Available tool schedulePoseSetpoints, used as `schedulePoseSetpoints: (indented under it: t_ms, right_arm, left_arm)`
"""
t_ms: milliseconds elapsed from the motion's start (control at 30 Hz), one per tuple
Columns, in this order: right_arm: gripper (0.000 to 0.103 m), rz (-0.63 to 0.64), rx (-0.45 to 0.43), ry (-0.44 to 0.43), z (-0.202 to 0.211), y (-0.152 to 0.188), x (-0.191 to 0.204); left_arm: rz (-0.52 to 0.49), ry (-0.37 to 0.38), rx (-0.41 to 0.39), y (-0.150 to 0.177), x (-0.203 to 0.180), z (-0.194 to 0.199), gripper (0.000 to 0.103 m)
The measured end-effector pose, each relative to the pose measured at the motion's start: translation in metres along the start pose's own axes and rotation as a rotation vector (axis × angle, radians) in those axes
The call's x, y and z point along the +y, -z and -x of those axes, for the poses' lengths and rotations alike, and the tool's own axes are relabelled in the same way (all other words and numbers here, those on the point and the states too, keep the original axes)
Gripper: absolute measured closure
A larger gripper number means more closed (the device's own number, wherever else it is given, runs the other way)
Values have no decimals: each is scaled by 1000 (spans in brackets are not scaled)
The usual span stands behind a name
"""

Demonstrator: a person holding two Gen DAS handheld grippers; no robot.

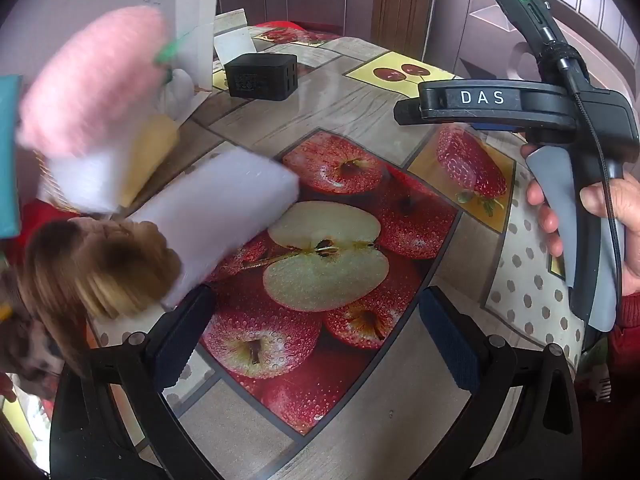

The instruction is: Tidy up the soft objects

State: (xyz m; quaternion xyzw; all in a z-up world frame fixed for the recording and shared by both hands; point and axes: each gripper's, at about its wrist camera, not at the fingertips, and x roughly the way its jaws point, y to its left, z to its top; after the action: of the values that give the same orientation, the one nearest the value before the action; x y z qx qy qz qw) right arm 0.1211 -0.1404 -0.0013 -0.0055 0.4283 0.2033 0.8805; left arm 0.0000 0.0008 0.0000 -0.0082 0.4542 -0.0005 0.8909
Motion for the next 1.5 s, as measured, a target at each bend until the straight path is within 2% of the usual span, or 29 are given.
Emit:
schedulePoseSetpoints:
  t_ms: [1500]
  right_arm:
    - [0, -6, -5, -17, 1, 1, 0]
  left_arm:
    - [-5, -6, 1, 0, 0, 0, 1]
